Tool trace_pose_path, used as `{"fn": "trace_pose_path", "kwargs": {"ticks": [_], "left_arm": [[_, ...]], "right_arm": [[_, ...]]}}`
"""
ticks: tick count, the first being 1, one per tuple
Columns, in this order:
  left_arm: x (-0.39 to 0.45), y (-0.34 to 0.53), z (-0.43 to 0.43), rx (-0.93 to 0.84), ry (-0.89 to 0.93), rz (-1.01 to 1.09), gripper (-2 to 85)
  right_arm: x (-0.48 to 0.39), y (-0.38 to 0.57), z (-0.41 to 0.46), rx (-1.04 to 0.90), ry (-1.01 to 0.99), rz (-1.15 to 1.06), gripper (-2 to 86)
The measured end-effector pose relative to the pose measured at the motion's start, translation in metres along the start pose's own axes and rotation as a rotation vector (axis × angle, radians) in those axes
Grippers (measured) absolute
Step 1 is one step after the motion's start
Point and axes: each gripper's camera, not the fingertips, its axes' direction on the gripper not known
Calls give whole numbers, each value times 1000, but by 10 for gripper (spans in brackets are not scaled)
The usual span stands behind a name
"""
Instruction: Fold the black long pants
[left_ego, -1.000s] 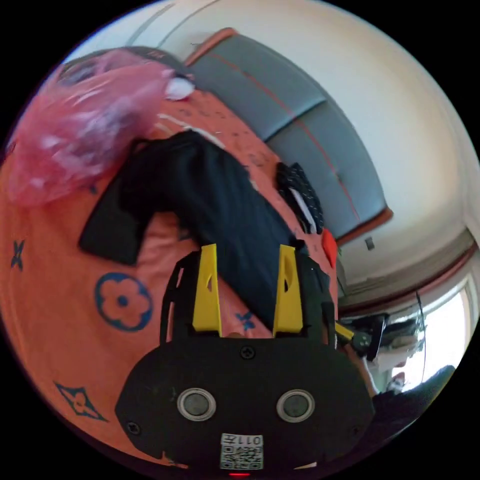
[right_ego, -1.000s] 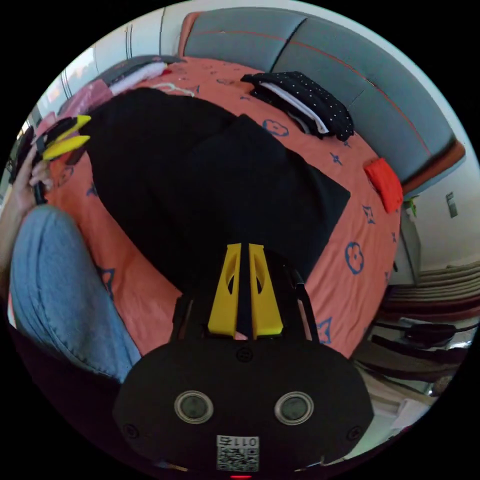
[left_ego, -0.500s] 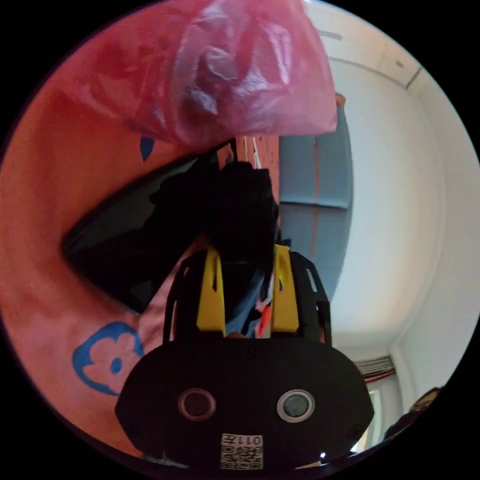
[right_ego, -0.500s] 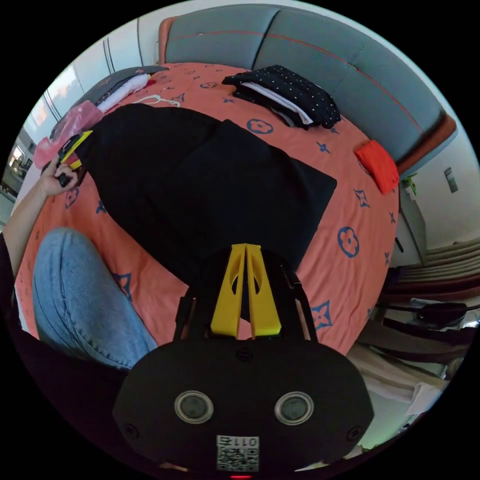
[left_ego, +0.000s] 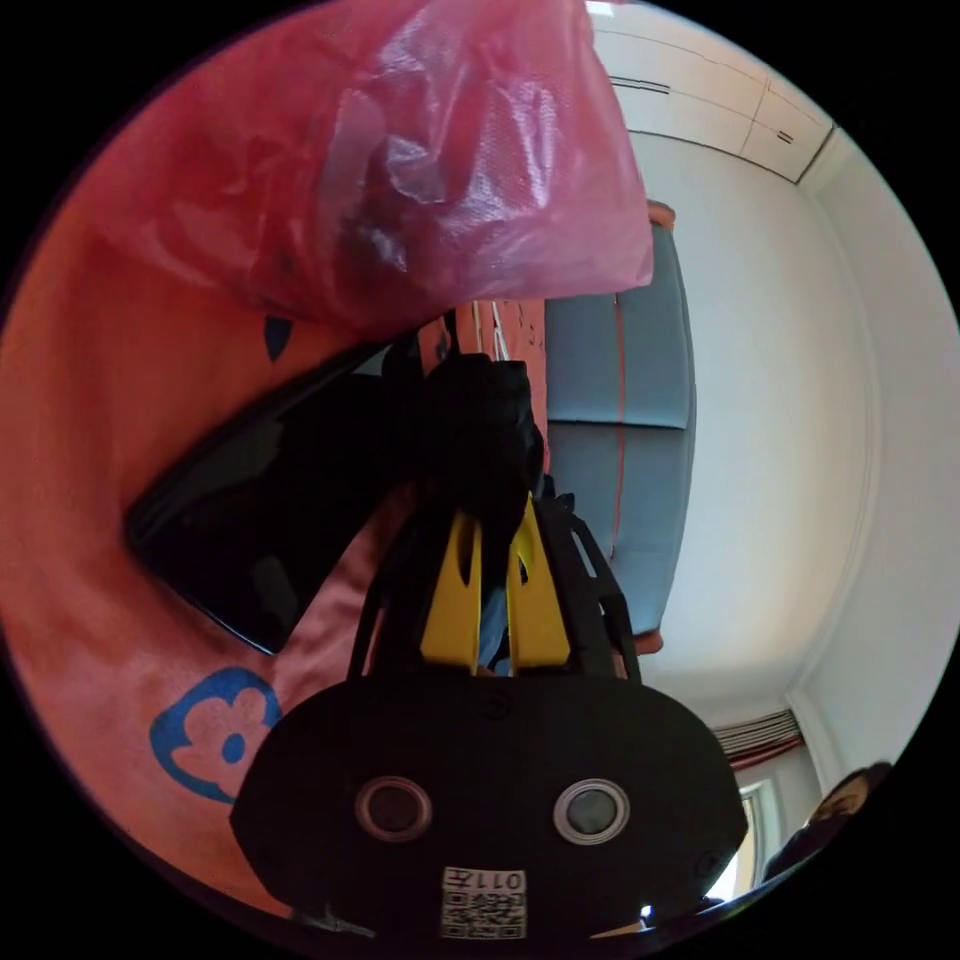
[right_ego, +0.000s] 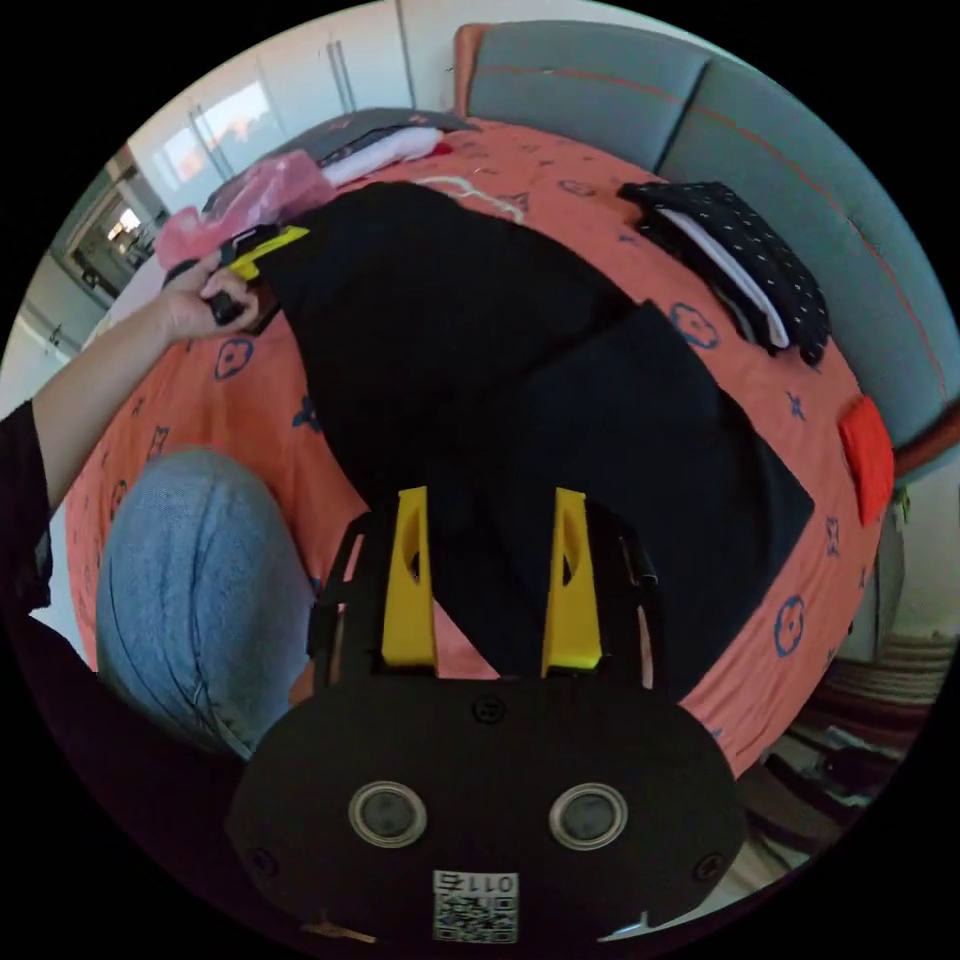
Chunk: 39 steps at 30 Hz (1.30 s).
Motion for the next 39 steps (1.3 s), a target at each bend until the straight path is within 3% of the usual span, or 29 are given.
{"fn": "trace_pose_path", "kwargs": {"ticks": [4,8,12,15,19,21,25,29,34,37,39], "left_arm": [[8,6,-1,-33,-29,41,46],[4,17,0,-35,-23,11,40],[14,35,3,-50,-46,65,37],[24,52,8,-46,-54,100,37],[32,81,15,-44,-59,119,38],[42,96,16,-45,-69,163,39],[95,139,28,-57,-153,409,40],[157,194,52,-99,-164,659,39],[274,365,111,-332,-236,1337,31],[299,489,159,-526,-242,1651,27],[293,555,195,-632,-274,1744,31]], "right_arm": [[-14,2,18,-45,95,-70,99],[4,14,19,-23,0,-15,57],[27,30,-11,97,-46,64,33],[18,32,-25,154,-38,-29,33],[19,35,24,-33,13,-22,60],[26,42,23,-23,28,23,90],[59,74,-19,94,-22,77,129],[118,117,-39,128,-115,219,103],[210,202,-59,279,-232,536,60],[244,238,-59,312,-222,656,47],[260,253,-54,300,-228,699,43]]}}
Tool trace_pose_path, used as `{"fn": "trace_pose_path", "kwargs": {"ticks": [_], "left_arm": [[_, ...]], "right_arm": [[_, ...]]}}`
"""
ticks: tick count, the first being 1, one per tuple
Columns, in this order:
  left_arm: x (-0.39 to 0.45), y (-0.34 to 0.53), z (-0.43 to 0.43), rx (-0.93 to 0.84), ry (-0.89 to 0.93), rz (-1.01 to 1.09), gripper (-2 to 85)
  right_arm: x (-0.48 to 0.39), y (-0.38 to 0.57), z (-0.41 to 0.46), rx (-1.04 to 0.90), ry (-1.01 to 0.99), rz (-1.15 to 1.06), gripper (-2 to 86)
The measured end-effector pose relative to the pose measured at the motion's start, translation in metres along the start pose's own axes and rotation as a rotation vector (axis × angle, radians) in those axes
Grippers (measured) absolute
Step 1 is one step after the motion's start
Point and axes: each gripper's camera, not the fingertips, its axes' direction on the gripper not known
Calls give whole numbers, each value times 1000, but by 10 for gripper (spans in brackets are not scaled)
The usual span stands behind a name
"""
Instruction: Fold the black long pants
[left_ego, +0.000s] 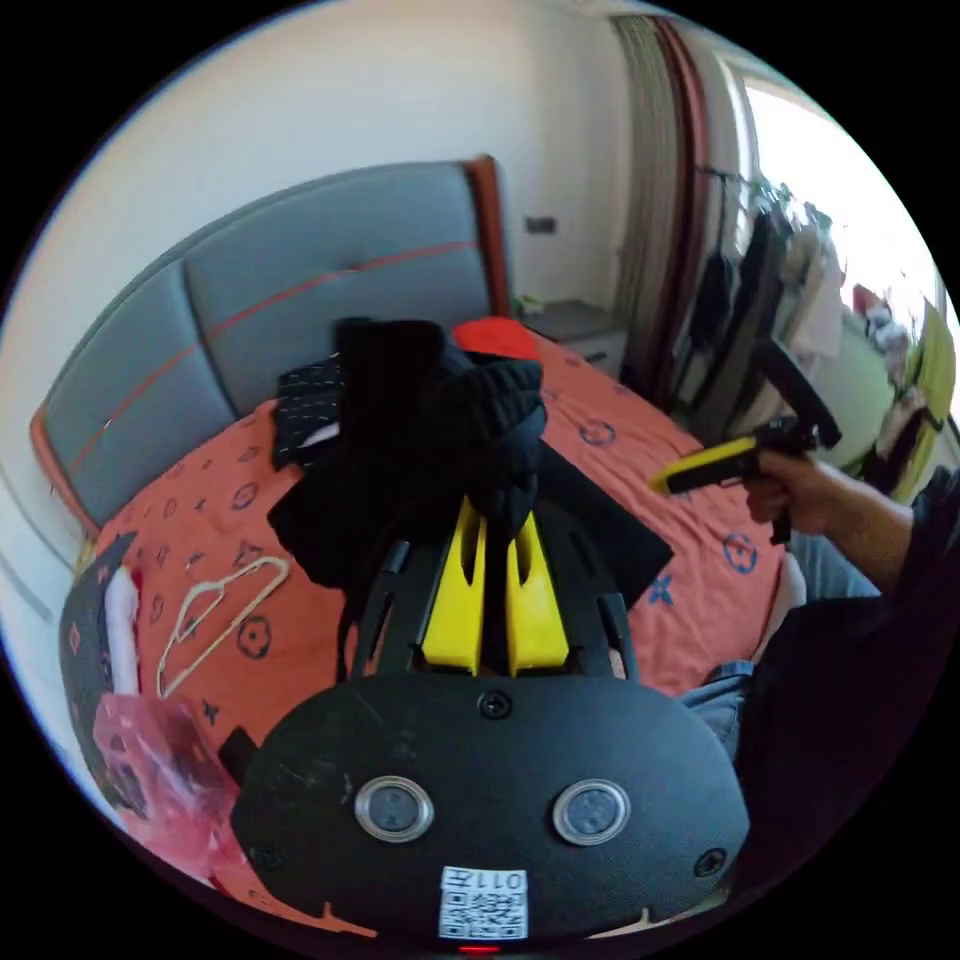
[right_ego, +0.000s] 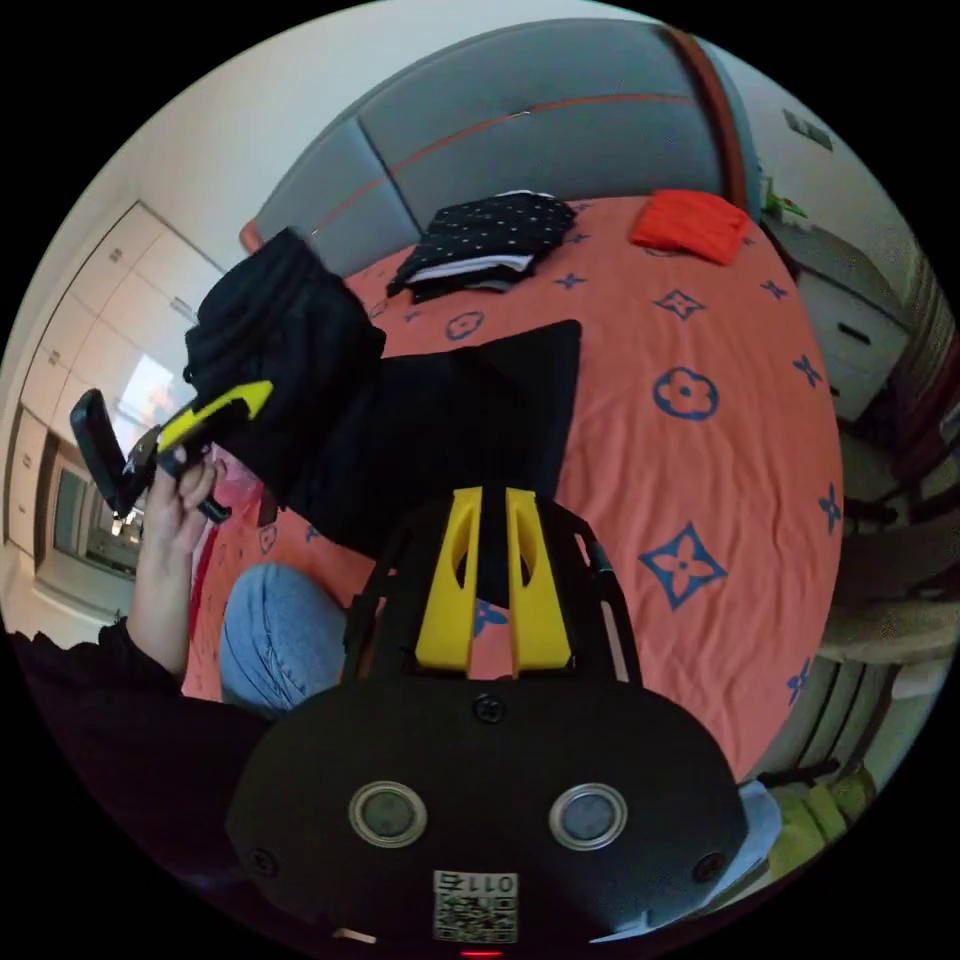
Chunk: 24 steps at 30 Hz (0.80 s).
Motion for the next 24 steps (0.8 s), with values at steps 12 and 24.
{"fn": "trace_pose_path", "kwargs": {"ticks": [12,24], "left_arm": [[100,-61,64,-301,153,126,121],[76,-107,118,-135,343,-76,82]], "right_arm": [[71,-9,7,-101,113,-83,55],[99,-161,59,-178,-118,-156,152]]}}
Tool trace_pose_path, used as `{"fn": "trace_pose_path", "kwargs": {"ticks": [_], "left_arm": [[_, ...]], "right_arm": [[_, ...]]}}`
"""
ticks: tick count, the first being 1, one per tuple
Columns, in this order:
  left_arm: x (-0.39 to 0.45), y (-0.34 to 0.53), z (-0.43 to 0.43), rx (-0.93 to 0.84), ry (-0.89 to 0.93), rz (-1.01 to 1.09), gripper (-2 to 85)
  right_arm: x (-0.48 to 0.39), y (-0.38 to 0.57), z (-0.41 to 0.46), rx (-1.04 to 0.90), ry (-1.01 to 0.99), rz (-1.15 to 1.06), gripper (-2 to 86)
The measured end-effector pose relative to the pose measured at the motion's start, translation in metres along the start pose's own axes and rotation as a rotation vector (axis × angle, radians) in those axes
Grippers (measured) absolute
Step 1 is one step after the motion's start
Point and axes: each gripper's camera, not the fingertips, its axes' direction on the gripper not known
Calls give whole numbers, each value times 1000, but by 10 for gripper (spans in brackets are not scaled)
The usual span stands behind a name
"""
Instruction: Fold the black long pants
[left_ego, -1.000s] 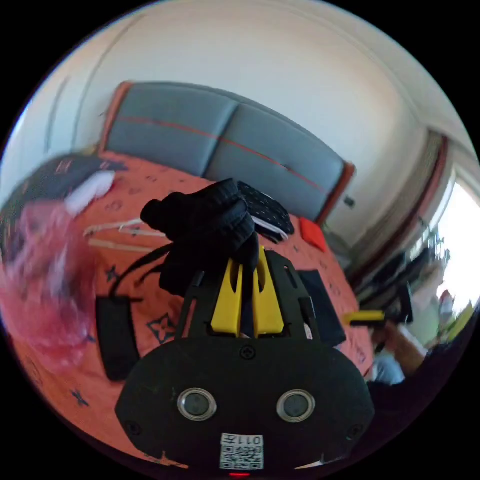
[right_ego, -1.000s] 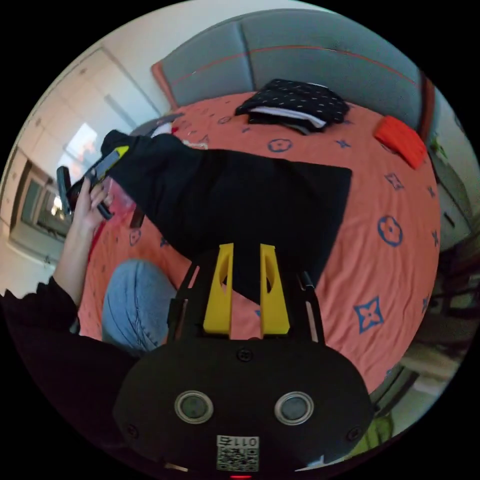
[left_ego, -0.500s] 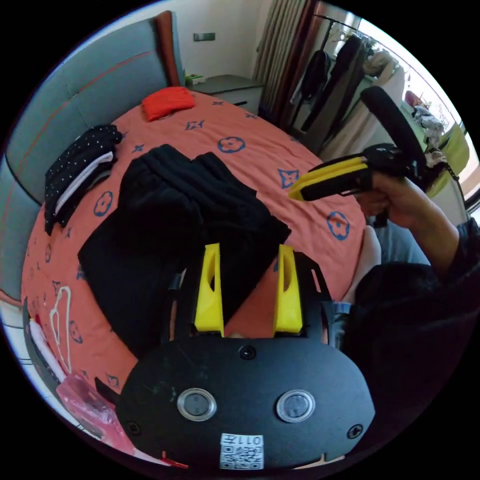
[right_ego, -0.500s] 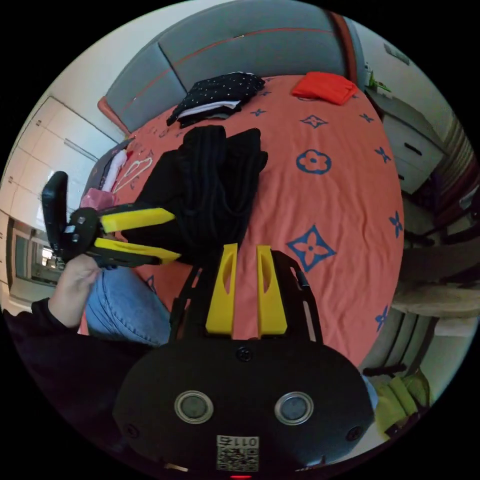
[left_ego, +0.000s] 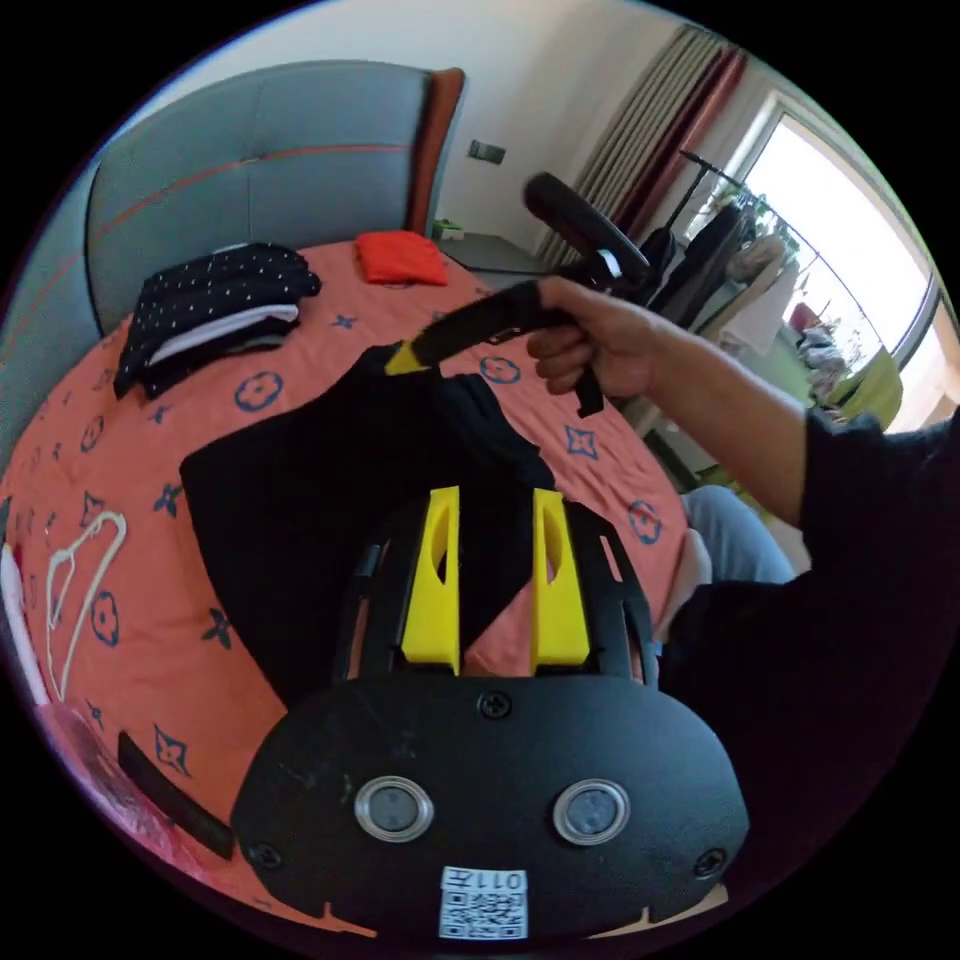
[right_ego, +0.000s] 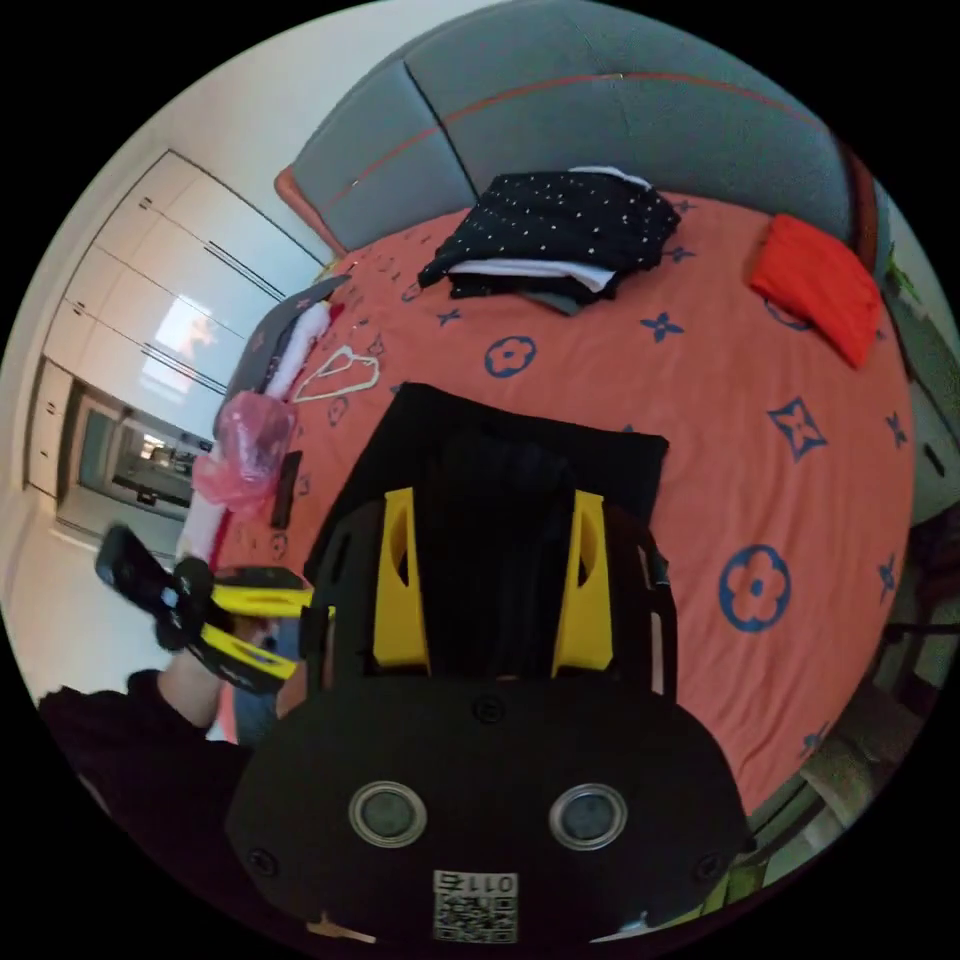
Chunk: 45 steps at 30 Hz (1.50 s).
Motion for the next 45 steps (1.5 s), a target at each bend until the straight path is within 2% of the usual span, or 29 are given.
{"fn": "trace_pose_path", "kwargs": {"ticks": [2,4,6,9,10,12,14,17,20,22,25,30,36,39,40,41,42,45], "left_arm": [[6,-19,32,-48,32,35,66],[20,-35,72,-180,183,153,32],[41,-37,86,-234,191,294,14],[72,-31,122,-414,239,458,3],[83,-29,133,-478,236,529,1],[92,-36,127,-468,203,589,0],[85,-47,108,-392,282,542,0],[54,-60,57,-185,365,370,5],[8,-66,9,31,426,183,14],[-24,-77,-11,162,407,96,30],[-57,-109,0,152,313,-23,76],[-72,-181,56,-14,356,-42,133],[-37,-239,122,-218,32,99,108],[-28,-238,155,-278,-170,133,49],[-29,-235,162,-259,-253,116,31],[-31,-234,163,-241,-293,101,21],[-35,-232,165,-222,-351,74,15],[-45,-227,172,-233,-386,62,6]], "right_arm": [[16,-15,12,-66,17,25,141],[18,-20,6,-143,-5,-115,131],[15,-11,-14,-102,71,-189,129],[49,6,-26,-17,191,-94,134],[71,9,-11,-60,229,-57,139],[101,14,13,-190,158,28,159],[122,21,9,-178,17,121,181],[134,53,-29,39,-30,125,169],[133,97,-51,124,-109,-34,142],[126,130,-55,99,-266,-271,129],[122,153,-45,29,-148,-403,146],[121,160,-35,-43,-144,-560,209],[113,148,-6,-147,-95,-715,220],[114,147,8,-173,-88,-688,162],[112,154,7,-139,-26,-723,94],[110,159,4,-130,-47,-770,61],[109,166,-3,-95,-64,-795,48],[104,182,6,-160,22,-897,35]]}}
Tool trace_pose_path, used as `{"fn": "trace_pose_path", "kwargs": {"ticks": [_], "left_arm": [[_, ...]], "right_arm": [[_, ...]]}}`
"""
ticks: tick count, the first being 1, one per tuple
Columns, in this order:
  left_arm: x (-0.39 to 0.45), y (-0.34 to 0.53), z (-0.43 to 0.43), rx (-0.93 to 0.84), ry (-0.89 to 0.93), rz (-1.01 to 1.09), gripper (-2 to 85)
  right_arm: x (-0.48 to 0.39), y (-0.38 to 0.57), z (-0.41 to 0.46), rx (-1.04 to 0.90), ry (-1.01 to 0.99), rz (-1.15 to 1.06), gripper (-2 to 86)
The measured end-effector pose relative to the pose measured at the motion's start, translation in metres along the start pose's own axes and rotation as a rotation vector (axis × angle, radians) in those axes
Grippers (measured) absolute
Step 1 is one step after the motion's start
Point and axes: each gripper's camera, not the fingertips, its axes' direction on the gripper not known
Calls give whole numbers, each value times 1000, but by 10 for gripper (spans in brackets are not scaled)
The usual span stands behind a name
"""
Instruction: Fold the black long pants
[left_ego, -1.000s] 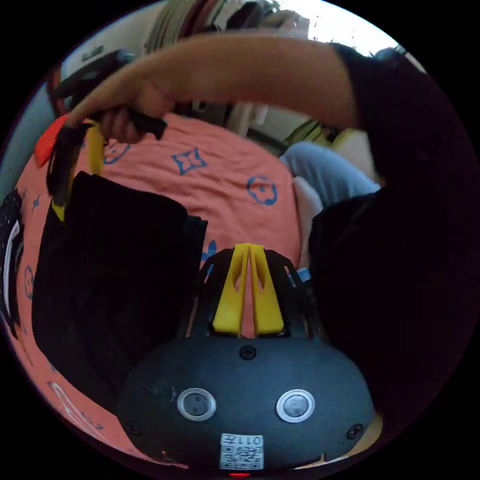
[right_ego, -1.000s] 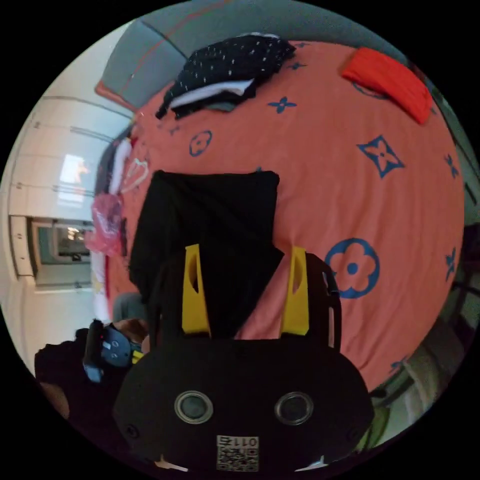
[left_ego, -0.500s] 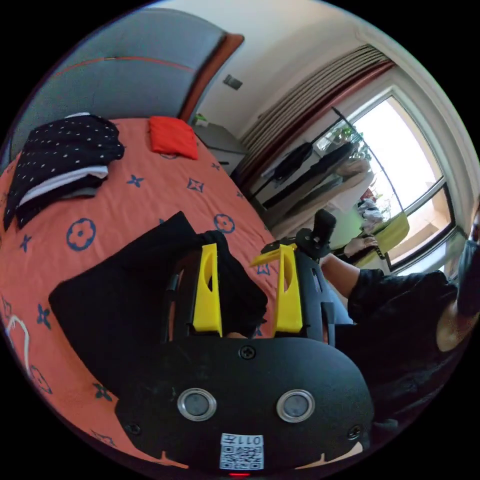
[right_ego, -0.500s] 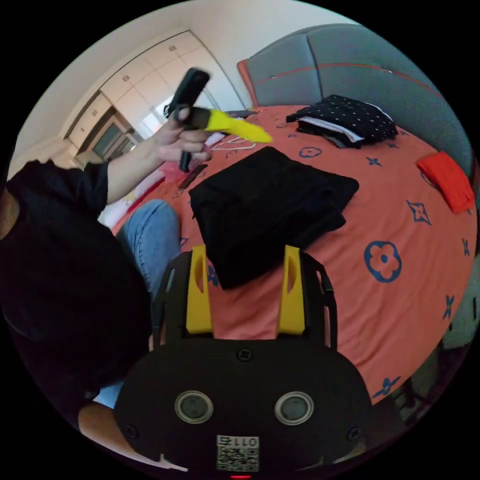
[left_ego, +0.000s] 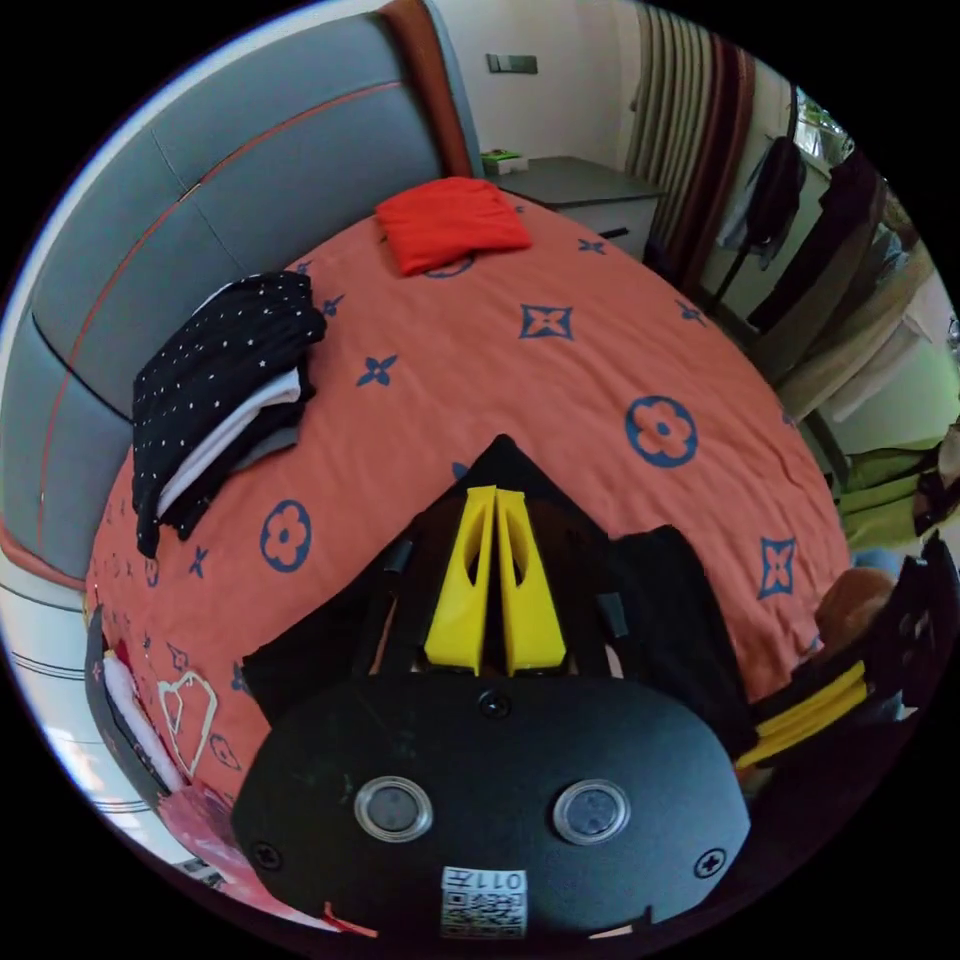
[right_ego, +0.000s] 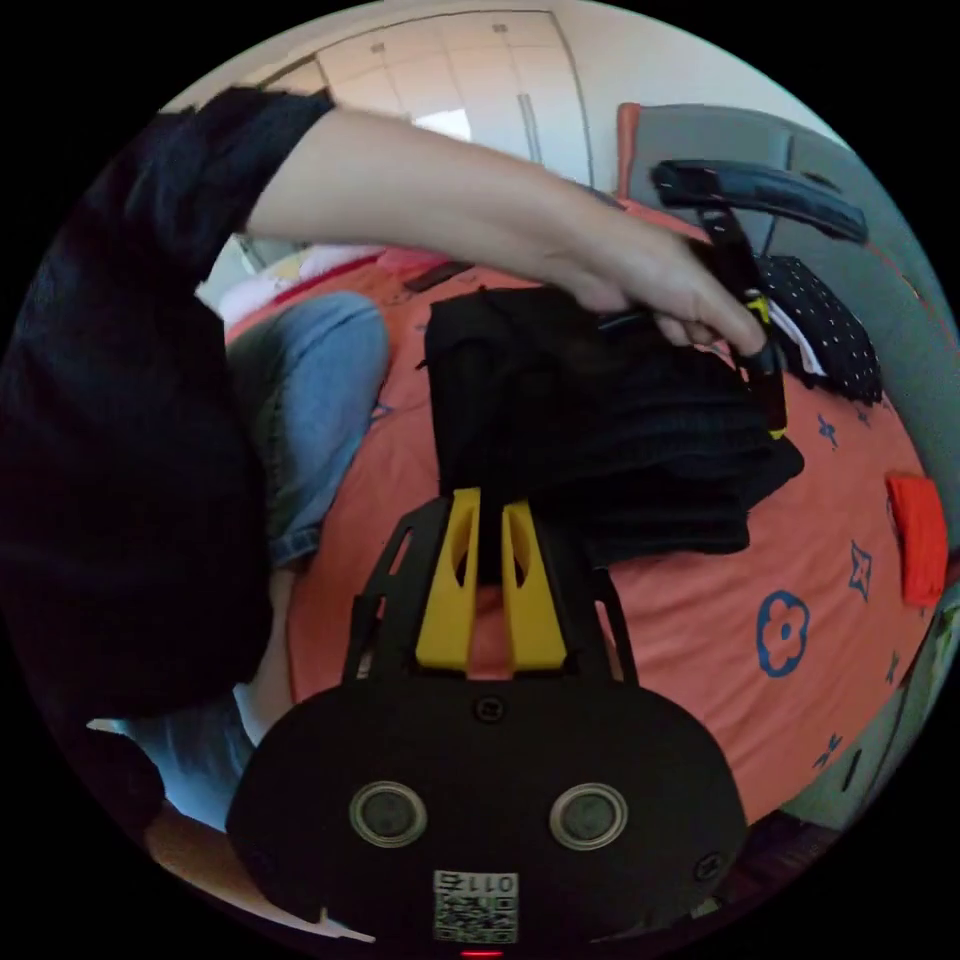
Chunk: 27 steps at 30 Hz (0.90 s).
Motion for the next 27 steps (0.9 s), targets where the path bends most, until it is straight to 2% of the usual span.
{"fn": "trace_pose_path", "kwargs": {"ticks": [3,7,8,9,10,12,14,18,22,25,27], "left_arm": [[-9,6,6,-8,54,-7,3],[-30,30,-32,182,254,-4,2],[-33,35,-38,196,265,-17,2],[-38,49,-50,221,269,-44,2],[-42,67,-62,258,267,-67,2],[-43,99,-75,318,294,-87,2],[-39,132,-78,365,293,-134,2],[-21,184,-53,370,123,-259,1],[-10,195,-17,266,235,-185,2],[-18,203,-9,287,269,-218,2],[-25,207,-8,295,276,-196,2]], "right_arm": [[18,10,11,37,-94,121,42],[50,37,-12,198,-283,355,86],[54,43,-16,215,-320,384,92],[63,58,-28,309,-370,457,104],[72,75,-41,450,-364,561,115],[89,91,-54,559,-265,734,149],[109,89,-55,517,-192,839,213],[160,55,-33,475,-434,933,283],[181,8,-9,326,-385,1033,255],[184,-17,-2,209,-265,1084,215],[180,-27,-6,197,-229,1073,180]]}}
